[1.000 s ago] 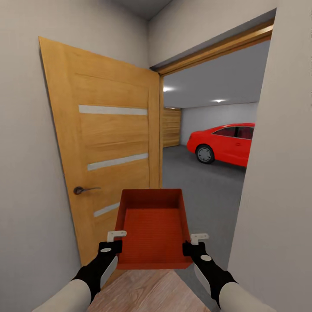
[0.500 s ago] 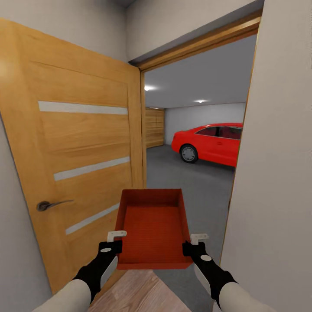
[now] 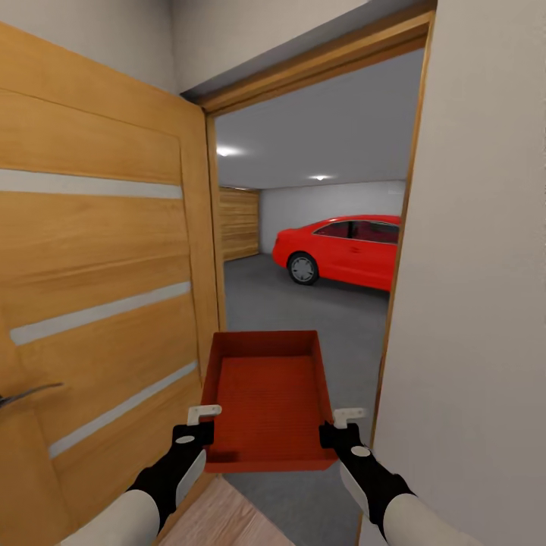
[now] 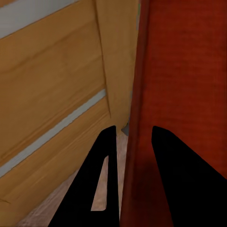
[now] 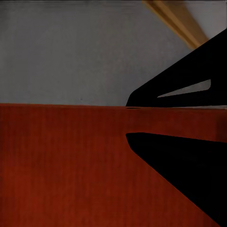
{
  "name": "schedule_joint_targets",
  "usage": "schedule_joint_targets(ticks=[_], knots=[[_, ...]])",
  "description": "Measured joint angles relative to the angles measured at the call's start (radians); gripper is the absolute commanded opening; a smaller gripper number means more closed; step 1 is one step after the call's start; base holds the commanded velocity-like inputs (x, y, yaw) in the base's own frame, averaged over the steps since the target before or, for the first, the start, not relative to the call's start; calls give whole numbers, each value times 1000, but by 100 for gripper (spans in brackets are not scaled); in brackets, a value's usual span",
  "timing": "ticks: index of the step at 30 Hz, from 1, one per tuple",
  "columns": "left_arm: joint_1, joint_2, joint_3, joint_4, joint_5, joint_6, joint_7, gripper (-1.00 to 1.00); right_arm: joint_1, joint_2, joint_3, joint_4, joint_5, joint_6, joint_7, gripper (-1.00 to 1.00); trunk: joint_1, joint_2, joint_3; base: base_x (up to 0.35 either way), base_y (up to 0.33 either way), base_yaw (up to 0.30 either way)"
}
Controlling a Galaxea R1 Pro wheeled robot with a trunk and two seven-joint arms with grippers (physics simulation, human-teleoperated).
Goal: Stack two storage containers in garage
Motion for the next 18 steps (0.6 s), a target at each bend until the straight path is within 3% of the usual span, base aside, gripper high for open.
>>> schedule_joint_targets(ticks=[6, 18], knots=[[0, 0, 0, 4, 3, -6, 0, -100, 0, 0, 0, 0, 3, -1, 1, -100, 0, 0, 0, 244, 62, -204], [0, 0, 0, 4, 2, -5, 0, -100, 0, 0, 0, 1, 3, -1, 0, -100, 0, 0, 0, 245, 239, -9]])
